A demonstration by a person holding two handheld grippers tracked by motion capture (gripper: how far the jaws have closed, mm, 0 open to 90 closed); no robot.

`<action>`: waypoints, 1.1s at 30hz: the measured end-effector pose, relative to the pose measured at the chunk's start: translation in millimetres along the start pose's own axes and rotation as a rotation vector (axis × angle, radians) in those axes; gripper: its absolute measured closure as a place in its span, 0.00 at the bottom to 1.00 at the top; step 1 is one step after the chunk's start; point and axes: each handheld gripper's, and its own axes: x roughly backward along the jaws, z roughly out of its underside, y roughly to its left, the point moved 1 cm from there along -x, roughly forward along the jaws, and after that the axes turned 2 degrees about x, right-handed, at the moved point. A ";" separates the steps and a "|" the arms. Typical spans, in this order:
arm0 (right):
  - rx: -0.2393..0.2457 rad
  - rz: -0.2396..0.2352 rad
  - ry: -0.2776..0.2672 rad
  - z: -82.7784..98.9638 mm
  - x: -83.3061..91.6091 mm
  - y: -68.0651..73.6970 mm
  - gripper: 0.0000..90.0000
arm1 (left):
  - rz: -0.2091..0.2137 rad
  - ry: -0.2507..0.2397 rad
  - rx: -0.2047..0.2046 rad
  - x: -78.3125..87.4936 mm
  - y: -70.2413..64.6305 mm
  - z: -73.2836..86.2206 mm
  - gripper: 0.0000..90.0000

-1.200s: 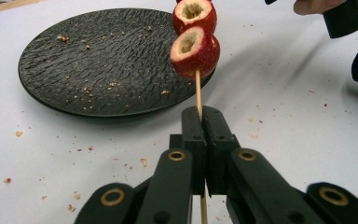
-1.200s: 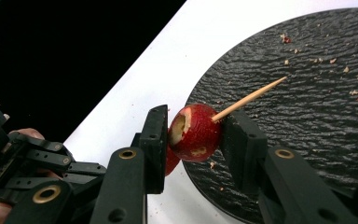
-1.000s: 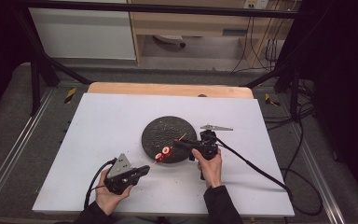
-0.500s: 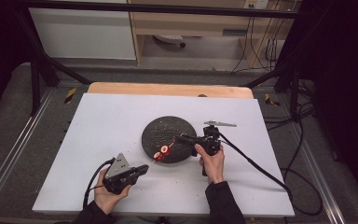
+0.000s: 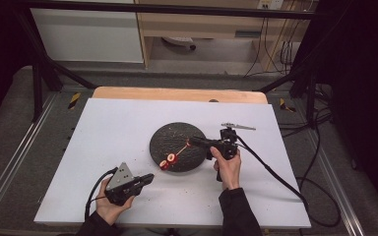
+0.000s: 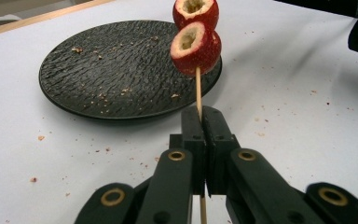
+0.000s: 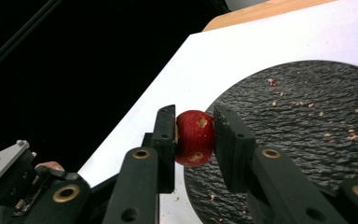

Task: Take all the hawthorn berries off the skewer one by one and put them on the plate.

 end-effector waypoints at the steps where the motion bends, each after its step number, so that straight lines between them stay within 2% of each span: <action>1: 0.008 0.005 -0.005 -1.1 0.6 -0.7 0.81 | -0.001 0.003 -0.004 0.8 0.3 0.2 0.98; 7: 0.014 0.045 -0.026 -9.6 4.7 -4.7 0.81 | -0.016 0.012 0.003 4.7 4.6 4.0 0.98; 12: 0.042 0.100 -0.042 -15.8 6.6 -9.6 0.81 | -0.038 0.006 0.024 7.8 9.8 3.7 0.98; 19: 0.046 0.174 0.055 0.2 -19.1 -27.3 0.81 | -0.064 0.007 0.062 8.6 15.7 4.0 0.98; 26: 0.034 0.231 0.173 23.7 -45.3 -46.8 0.81 | -0.067 0.015 0.074 6.1 18.5 4.6 0.98; 30: 0.043 0.244 0.197 30.0 -49.8 -49.8 0.80 | -0.067 0.020 0.079 3.9 19.0 4.5 0.98; 33: 0.048 0.251 0.203 31.6 -50.8 -50.4 0.73 | -0.065 0.024 0.077 2.7 18.4 4.4 0.98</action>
